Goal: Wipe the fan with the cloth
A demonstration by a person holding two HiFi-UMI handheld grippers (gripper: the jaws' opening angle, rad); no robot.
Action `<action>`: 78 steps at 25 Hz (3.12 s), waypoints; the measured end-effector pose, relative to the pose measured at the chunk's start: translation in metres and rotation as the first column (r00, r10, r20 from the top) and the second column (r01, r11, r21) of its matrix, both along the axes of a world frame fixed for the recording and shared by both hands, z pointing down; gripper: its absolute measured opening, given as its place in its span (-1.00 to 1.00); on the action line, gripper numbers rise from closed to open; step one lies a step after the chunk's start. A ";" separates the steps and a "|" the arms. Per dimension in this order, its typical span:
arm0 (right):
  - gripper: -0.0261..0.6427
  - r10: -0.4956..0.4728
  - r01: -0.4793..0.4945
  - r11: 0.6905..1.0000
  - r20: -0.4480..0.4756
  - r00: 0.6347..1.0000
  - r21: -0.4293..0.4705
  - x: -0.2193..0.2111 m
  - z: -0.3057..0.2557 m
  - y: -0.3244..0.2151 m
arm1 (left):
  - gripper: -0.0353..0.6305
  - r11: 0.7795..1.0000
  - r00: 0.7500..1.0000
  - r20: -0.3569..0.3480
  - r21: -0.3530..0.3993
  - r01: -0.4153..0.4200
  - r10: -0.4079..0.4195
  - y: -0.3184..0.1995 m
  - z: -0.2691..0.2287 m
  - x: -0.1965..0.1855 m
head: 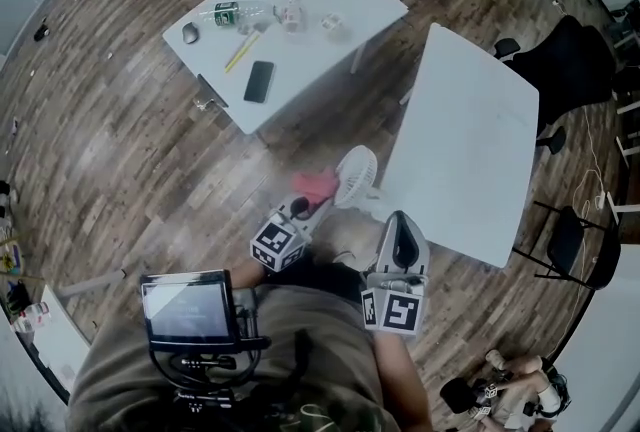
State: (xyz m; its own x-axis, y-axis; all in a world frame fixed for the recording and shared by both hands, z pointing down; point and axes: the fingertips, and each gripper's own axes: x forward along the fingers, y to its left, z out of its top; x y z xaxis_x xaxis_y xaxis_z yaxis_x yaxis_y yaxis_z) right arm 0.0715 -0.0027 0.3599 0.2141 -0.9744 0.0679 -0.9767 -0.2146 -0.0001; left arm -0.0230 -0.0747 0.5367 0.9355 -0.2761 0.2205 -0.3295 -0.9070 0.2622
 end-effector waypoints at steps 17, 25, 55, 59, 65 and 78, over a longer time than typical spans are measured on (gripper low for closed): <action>-0.91 -0.039 0.040 0.999 0.060 0.997 -0.027 -0.028 0.053 -0.027 | -0.69 0.996 0.999 -0.043 0.086 0.028 -0.024 -0.005 -0.048 0.024; -0.91 -0.017 0.024 0.997 0.088 0.996 -0.078 -0.018 0.071 -0.025 | -0.69 0.992 0.998 -0.063 0.126 0.014 -0.006 -0.026 -0.059 0.048; -0.91 0.068 -0.054 0.991 0.114 0.991 -0.121 0.006 0.084 -0.011 | -0.68 0.999 0.999 -0.005 -0.025 -0.045 0.045 -0.076 -0.002 0.070; -0.91 0.061 -0.045 0.990 0.119 0.991 -0.133 0.004 0.089 -0.013 | -0.68 0.998 0.999 0.014 -0.044 -0.048 0.048 -0.077 0.010 0.065; -0.91 0.048 -0.031 0.991 0.120 0.992 -0.134 0.000 0.092 -0.016 | -0.68 0.998 0.997 0.052 -0.028 -0.054 0.055 -0.069 0.026 0.052; -0.91 -0.008 0.024 0.992 0.126 0.992 -0.127 -0.014 0.090 -0.015 | -0.68 0.998 0.992 0.105 0.001 -0.064 0.063 -0.035 0.042 0.013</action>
State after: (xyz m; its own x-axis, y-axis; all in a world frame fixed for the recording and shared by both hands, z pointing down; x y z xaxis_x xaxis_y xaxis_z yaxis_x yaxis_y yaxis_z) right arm 0.0577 -0.0174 0.4494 0.1801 -0.9593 0.2177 -0.9741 -0.2047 -0.0962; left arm -0.0099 -0.1099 0.5782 0.9230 -0.2181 0.3172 -0.2966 -0.9281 0.2250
